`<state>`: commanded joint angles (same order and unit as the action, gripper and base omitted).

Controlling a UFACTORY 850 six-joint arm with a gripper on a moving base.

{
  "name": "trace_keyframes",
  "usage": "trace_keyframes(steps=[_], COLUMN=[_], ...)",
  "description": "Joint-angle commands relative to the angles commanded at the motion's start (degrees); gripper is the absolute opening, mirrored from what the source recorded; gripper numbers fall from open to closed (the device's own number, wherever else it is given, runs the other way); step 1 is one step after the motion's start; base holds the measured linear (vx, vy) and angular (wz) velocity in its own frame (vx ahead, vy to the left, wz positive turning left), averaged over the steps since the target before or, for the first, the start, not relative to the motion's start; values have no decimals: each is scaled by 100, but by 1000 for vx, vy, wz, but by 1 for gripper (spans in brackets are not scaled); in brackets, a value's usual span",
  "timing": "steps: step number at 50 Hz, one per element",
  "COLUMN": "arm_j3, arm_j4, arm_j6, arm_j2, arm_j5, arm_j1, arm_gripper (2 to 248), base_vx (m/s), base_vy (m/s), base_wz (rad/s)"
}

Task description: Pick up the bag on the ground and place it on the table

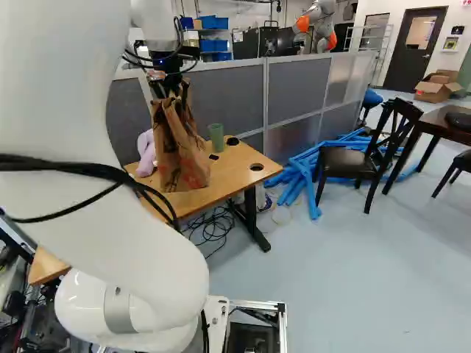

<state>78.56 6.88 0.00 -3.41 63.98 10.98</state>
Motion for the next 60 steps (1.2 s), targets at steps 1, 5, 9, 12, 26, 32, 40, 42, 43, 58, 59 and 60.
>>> trace_keyframes(steps=[1,5,9,12,26,32,40,42,43,58,59,60], arm_j3=[33,135,178,193,207,207,207,207,207,207,207,207], arm_j4=[0,0,0,0,0,0,0,0,0,0,0,0], arm_j6=[0,0,0,0,-388,-731,-1206,-1327,-1387,-2290,-2350,-2411], arm_j2=[-31,-127,-168,-181,-195,-195,-195,-195,-195,-195,-195,-195], arm_j5=[0,0,0,0,0,0,0,0,0,0,0,0], arm_j1=[3,10,13,14,14,14,14,14,14,14,14,14], arm_gripper=[18,18,18,18,18,18,18,18,18,18,18,18], base_vx=[0,0,0,0,0,0,0,0,0,0,0,0], base_vy=[0,0,0,0,0,0,0,0,0,0,0,0], base_wz=[0,0,0,0,0,0,0,0,0,0,0,0])
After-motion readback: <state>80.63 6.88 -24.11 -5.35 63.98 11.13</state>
